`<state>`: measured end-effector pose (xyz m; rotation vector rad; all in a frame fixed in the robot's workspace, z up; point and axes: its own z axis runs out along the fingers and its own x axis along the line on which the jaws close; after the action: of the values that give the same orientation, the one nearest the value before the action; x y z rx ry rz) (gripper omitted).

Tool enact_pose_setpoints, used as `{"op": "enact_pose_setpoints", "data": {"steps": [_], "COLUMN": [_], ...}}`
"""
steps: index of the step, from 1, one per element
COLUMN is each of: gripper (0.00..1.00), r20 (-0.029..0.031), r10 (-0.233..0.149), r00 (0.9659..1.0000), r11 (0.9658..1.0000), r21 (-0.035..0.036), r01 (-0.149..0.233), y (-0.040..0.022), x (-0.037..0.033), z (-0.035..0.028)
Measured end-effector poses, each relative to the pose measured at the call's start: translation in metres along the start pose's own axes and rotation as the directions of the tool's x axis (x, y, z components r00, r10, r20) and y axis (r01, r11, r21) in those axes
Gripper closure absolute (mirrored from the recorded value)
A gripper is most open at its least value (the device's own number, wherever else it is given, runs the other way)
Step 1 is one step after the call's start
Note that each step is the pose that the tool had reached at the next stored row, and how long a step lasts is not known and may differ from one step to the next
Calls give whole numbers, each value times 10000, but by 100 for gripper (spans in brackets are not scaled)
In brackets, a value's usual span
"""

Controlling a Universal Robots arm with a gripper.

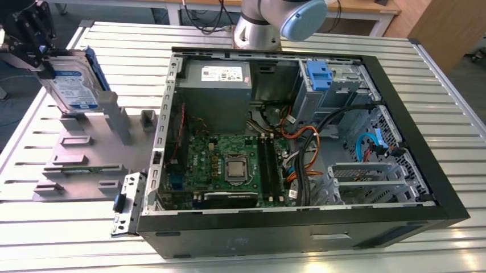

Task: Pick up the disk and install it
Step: 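Pick up the disk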

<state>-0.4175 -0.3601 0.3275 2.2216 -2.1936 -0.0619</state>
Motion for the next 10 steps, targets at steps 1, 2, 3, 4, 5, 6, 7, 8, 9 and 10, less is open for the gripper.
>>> {"op": "enact_pose_setpoints", "data": {"steps": [1, 2, 3, 4, 5, 6, 7, 8, 9, 10], "gripper": [64, 64, 64, 64, 64, 64, 64, 64, 64, 64], "r20": [0, -2, -1, -2, -2, -2, -2, -2, -2, -2], "r10": [0, 0, 0, 0, 0, 0, 0, 0, 0, 0], "r00": [10000, 10000, 10000, 10000, 10000, 10000, 10000, 10000, 10000, 10000], "r11": [10000, 10000, 10000, 10000, 10000, 10000, 10000, 10000, 10000, 10000], "r21": [0, 0, 0, 0, 1, 0, 0, 0, 0, 0], "r01": [0, 0, 0, 0, 0, 0, 0, 0, 0, 0], "y": [1, 1, 1, 1, 1, 1, 1, 1, 2, 2], "x": [0, 0, 0, 0, 0, 0, 0, 0, -1, -1], "z": [-22, -33, -33, -33, -33, -34, -34, -34, -37, -49]}}
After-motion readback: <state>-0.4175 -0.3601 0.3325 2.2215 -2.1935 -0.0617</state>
